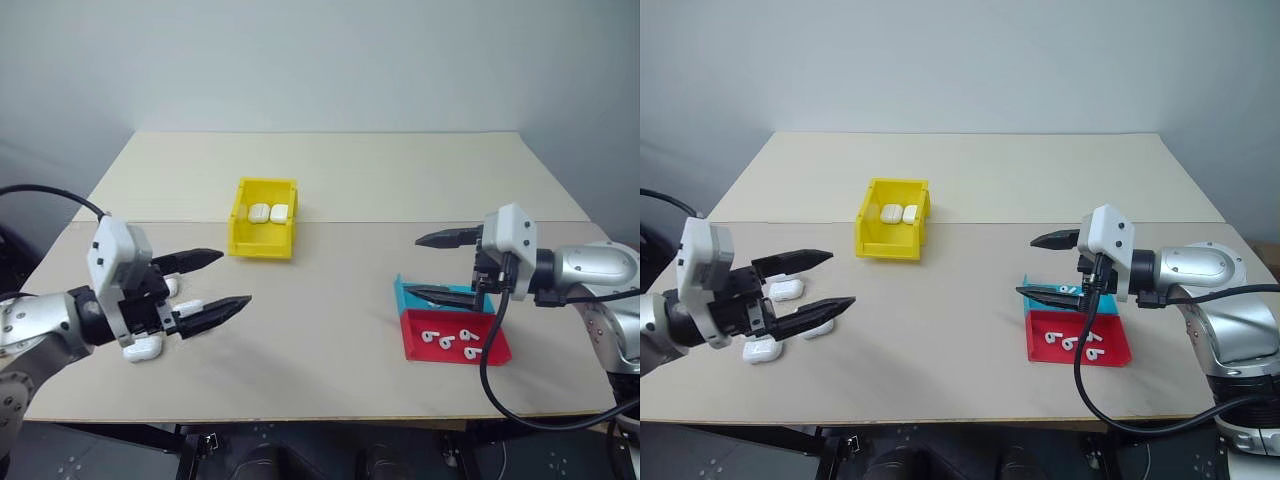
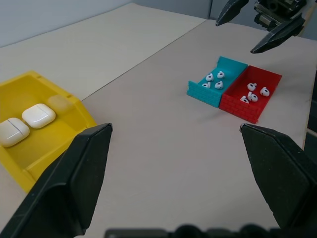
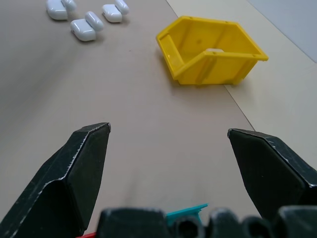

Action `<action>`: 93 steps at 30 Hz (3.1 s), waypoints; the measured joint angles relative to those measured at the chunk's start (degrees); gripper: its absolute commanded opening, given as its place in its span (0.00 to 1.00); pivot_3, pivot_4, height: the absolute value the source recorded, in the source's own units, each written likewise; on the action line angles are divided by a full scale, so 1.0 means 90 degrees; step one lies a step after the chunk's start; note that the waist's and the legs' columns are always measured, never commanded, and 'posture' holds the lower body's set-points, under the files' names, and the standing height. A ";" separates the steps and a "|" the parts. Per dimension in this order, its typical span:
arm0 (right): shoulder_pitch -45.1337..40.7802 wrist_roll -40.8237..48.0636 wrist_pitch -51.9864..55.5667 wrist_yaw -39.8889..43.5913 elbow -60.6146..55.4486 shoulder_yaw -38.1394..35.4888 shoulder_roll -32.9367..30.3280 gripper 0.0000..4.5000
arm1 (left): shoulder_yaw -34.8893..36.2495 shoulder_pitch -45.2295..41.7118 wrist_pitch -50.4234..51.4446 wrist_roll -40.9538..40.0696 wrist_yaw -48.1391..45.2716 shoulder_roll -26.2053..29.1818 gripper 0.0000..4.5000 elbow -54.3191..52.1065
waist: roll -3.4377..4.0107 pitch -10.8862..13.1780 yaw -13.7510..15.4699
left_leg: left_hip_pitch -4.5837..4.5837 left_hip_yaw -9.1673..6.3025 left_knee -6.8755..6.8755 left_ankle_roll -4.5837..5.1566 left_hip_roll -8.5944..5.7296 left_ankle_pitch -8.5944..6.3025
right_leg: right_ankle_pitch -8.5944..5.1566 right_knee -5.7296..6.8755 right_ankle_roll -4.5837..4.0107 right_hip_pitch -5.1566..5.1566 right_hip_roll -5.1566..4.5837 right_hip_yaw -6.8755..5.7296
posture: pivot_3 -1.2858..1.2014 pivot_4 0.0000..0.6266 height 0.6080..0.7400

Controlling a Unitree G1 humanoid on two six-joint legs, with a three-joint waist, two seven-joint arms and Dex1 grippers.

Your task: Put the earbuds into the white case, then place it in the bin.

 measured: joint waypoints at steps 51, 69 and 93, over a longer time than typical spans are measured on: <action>0.0249 0.0518 0.1135 -0.0815 -0.0823 -0.0001 0.0181 0.99 | 0.0107 0.1964 0.2825 -0.6331 0.8416 0.3363 1.00 0.1696 | -0.0019 0.0011 0.0016 | 0.0021 -0.0026 -0.0009 -0.0003 -0.0005 -0.0001 | 0.0001 0.0008 -0.0006 0.0003 -0.0008 0.0017 | 0.52 0.24 1.00; 0.0018 0.0631 0.1392 -0.0563 -0.0831 0.0029 0.0035 0.99 | -0.1271 0.0916 0.2301 -0.6355 0.8969 0.3070 1.00 0.2444 | -0.0019 0.0012 0.0015 | 0.0014 -0.0004 -0.0011 -0.0003 -0.0010 -0.0001 | 0.0001 0.0004 -0.0005 0.0002 -0.0008 0.0012 | 0.52 0.24 1.00; 0.0057 0.0855 0.1550 -0.0676 -0.1100 0.0008 -0.0019 0.99 | -0.2173 -0.0405 0.2601 -0.6379 1.0757 0.1510 1.00 0.3193 | -0.0020 0.0011 -0.0002 | 0.0021 -0.0022 -0.0010 -0.0004 -0.0009 0.0000 | 0.0001 0.0007 -0.0004 0.0006 -0.0008 0.0016 | 0.52 0.24 1.00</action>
